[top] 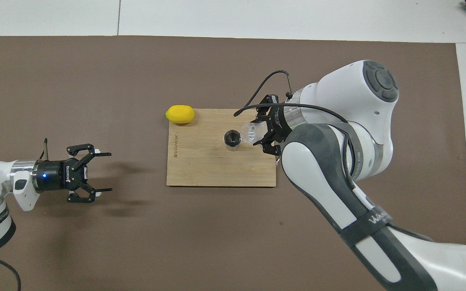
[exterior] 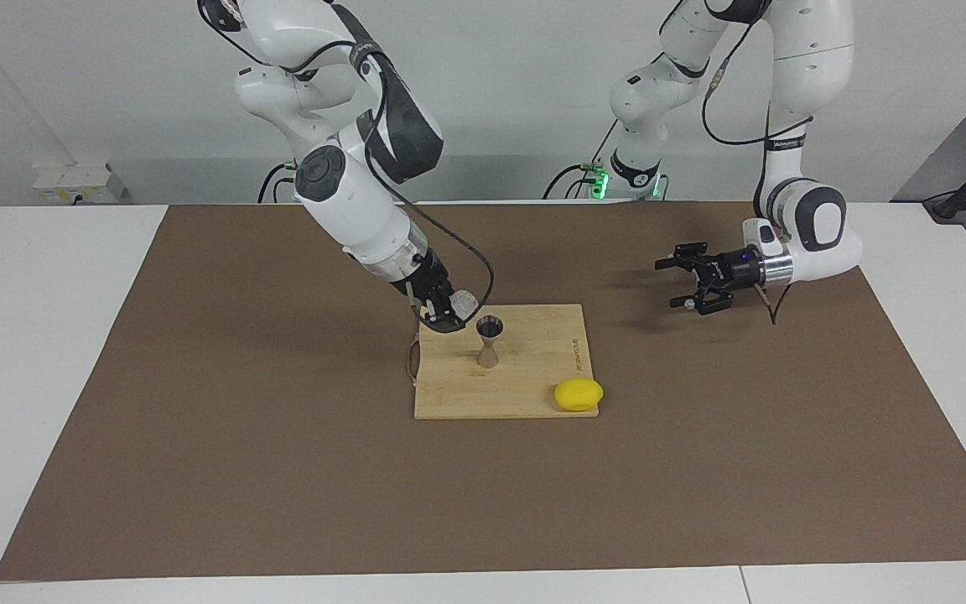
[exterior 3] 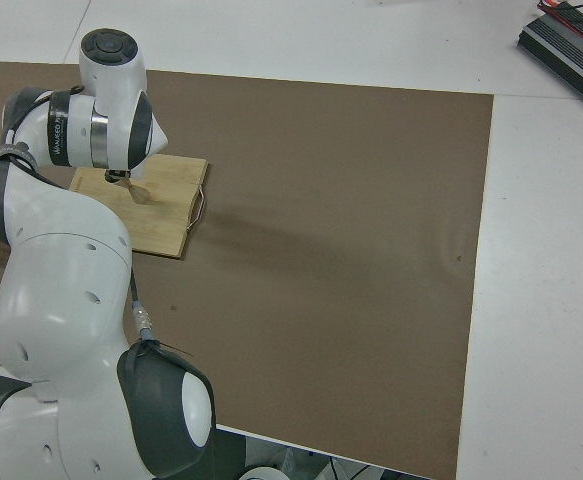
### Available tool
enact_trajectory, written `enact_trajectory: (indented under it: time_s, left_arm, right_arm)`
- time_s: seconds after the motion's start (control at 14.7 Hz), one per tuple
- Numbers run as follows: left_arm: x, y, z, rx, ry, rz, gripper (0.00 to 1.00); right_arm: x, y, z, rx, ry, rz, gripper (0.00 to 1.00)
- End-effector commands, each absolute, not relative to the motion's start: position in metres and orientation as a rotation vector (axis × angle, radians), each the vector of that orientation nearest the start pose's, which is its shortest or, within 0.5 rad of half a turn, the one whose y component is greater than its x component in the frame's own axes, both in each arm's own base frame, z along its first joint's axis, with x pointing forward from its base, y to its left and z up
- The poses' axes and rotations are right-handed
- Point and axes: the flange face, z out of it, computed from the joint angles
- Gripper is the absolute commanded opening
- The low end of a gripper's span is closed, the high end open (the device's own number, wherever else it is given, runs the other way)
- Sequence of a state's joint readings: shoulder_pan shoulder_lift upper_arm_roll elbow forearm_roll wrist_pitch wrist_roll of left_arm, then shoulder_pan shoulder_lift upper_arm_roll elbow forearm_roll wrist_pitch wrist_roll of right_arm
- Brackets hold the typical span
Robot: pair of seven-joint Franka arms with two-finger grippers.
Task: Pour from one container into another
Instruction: 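Withdraw the left gripper while the right gripper tilts the clear cup over the dark cup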
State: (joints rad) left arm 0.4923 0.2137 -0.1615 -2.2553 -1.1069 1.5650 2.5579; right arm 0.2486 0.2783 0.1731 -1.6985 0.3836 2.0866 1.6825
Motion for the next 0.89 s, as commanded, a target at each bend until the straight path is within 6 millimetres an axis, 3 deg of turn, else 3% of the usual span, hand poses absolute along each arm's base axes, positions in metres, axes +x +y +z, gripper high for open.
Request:
enact_trajectory:
  time_s: [0.0, 0.2, 0.41, 0.61, 0.82]
  left_arm:
    - [0.483, 0.099, 0.312, 1.351, -1.551, 0.993, 1.00]
    - [0.493, 0.130, 0.343, 1.420, -1.675, 0.840, 1.00]
    - [0.506, 0.138, 0.382, 1.460, -1.873, 0.749, 1.00]
    - [0.512, 0.141, 0.408, 1.552, -2.004, 0.643, 1.00]
    - [0.517, 0.151, 0.446, 1.561, -2.173, 0.483, 1.00]
  right_arm:
    - [0.603, 0.281, 0.455, -2.109, 1.920, 0.321, 0.00]
    - [0.605, 0.290, 0.462, -2.116, 1.938, 0.277, 0.00]
    - [0.600, 0.300, 0.461, -2.143, 1.952, 0.238, 0.00]
    - [0.597, 0.308, 0.466, -2.157, 1.961, 0.203, 0.00]
    - [0.597, 0.308, 0.467, -2.181, 1.973, 0.161, 0.00]
